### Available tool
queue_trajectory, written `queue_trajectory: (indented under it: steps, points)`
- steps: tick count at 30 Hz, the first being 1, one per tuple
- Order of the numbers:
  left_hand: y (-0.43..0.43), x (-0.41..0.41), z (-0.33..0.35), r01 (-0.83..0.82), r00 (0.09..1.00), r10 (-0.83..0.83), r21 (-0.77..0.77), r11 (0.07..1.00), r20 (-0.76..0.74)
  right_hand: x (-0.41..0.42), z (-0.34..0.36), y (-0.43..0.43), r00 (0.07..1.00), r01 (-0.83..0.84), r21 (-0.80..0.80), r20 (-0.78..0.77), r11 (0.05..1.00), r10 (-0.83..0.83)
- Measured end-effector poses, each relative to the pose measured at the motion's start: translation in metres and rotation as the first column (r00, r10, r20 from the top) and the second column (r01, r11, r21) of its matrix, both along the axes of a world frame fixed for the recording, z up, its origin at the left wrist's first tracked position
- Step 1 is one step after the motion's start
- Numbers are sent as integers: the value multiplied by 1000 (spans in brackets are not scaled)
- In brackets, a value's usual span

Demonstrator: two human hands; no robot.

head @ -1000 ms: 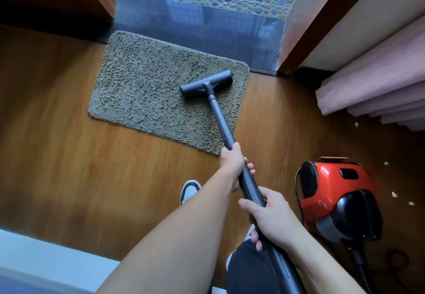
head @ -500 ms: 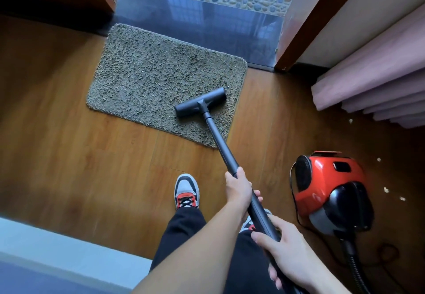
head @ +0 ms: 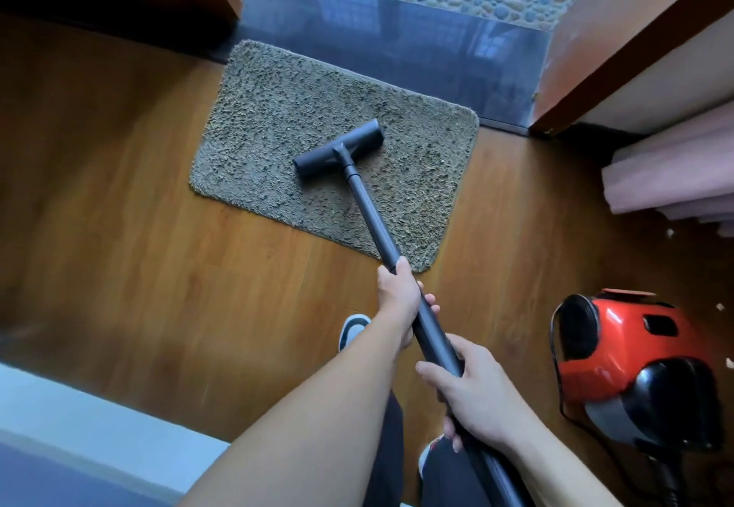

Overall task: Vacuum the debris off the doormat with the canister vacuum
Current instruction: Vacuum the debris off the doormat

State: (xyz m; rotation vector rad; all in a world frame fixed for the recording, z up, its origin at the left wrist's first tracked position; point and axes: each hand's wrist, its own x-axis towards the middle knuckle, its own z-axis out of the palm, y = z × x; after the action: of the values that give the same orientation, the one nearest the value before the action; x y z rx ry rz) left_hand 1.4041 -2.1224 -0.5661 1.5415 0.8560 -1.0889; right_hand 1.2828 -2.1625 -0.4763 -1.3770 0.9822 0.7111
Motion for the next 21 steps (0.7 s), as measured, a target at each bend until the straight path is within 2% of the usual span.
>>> queue_trajectory:
  steps: [4,8,15,21]
  points:
    - [2,41,-1,-15,1000,15,-3,1000,7,40,-4,2,1000,3,-17,26,1000,-3]
    - [6,46,2,9,1000,-9,0,1000,-9,45,-1,4,1000,1,-6,17,1000,-1]
    - [12,-11,4,-13,999,13,15,1000,-40,-9,7,0,998,-69,5,-11,998,69]
    - [4,-94,18,-4,996,6,25,1000,-91,-83,32,-14,994,-84,57,-70,995,88]
